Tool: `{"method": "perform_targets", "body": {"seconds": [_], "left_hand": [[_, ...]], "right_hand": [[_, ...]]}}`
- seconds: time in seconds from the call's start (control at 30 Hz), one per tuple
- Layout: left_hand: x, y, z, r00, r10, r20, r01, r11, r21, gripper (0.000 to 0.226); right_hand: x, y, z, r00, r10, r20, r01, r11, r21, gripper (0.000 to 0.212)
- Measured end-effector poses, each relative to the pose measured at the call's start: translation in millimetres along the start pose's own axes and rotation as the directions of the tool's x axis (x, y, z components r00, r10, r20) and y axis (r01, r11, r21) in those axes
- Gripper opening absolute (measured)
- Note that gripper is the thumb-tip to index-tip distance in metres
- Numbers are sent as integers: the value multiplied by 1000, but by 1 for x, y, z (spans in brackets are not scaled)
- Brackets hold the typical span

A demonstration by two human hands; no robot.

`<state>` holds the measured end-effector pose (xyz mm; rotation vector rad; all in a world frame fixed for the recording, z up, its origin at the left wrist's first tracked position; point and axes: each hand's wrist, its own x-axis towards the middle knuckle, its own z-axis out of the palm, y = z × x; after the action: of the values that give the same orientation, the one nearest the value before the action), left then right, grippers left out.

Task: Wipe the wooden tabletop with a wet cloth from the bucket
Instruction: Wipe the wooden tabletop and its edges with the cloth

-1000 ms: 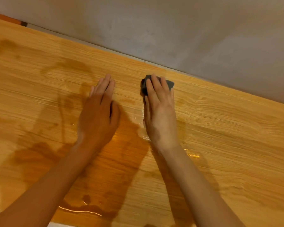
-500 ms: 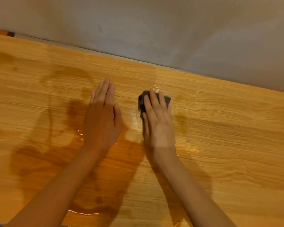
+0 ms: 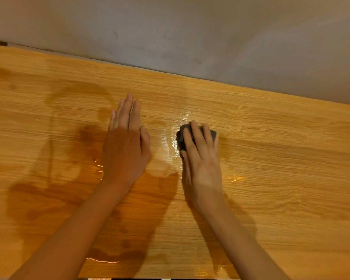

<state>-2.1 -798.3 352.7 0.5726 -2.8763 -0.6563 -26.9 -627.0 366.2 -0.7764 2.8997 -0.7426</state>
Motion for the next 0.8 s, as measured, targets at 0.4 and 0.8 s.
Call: {"method": "perform_targets", "body": {"seconds": [0.4,0.8], "left_hand": [[-2,-2,4,997,20,-78,-21,1000,-17,53],[-2,-6,12,978,73,-197,-84,995,-48,48]], "right_hand": [[15,0,6,985,138,-106,-141,990,-21,44],[40,38,-15,958,235,-167,-240,971,-12,42]]}}
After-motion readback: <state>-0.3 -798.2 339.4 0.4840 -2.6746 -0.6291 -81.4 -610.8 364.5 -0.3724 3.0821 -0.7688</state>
